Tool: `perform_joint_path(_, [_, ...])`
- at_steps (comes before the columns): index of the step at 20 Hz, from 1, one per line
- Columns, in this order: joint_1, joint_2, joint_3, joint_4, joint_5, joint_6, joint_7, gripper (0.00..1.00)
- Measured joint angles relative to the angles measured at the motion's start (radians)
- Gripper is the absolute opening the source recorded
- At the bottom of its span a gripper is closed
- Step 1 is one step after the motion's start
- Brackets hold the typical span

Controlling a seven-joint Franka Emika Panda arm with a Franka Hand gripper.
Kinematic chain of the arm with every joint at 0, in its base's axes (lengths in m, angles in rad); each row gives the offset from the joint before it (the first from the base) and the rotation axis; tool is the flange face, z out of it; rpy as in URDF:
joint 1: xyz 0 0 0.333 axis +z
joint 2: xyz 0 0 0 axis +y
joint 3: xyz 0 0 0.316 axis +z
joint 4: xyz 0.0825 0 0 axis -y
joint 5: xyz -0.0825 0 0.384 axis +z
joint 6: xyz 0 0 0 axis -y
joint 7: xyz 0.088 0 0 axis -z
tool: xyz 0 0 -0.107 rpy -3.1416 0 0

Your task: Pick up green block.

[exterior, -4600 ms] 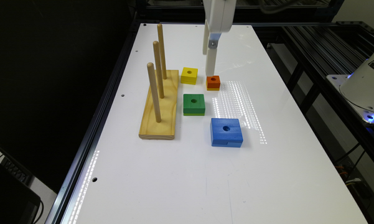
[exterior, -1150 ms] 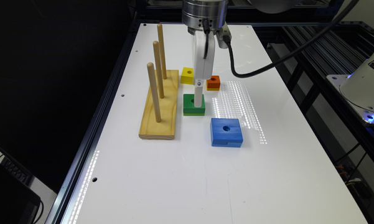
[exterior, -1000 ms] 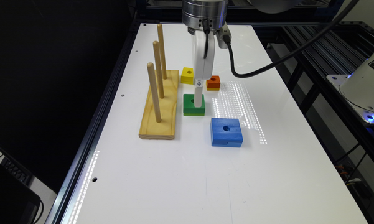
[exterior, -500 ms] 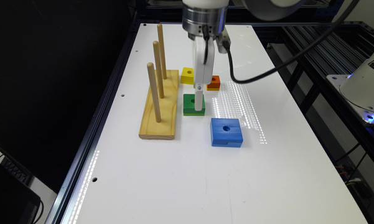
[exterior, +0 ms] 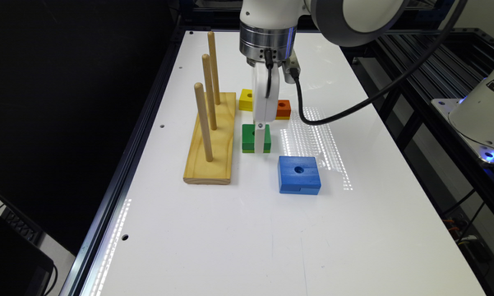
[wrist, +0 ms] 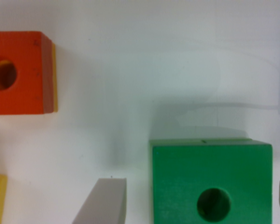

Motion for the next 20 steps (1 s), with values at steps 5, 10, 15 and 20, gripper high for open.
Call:
perform_joint_path(5, [0.0, 0.0, 0.0, 0.003, 0.0, 0.0, 0.0, 1.0])
perform_joint_path(10, [0.0, 0.001, 0.0, 0.003, 0.0, 0.0, 0.0, 1.0])
perform_joint_path(15, [0.001, 0.046, 0.0, 0.009, -0.0039, 0.037, 0.001, 1.0])
perform_joint_path(20, [0.0, 0.055, 0.0, 0.023, -0.0039, 0.036, 0.001, 0.0])
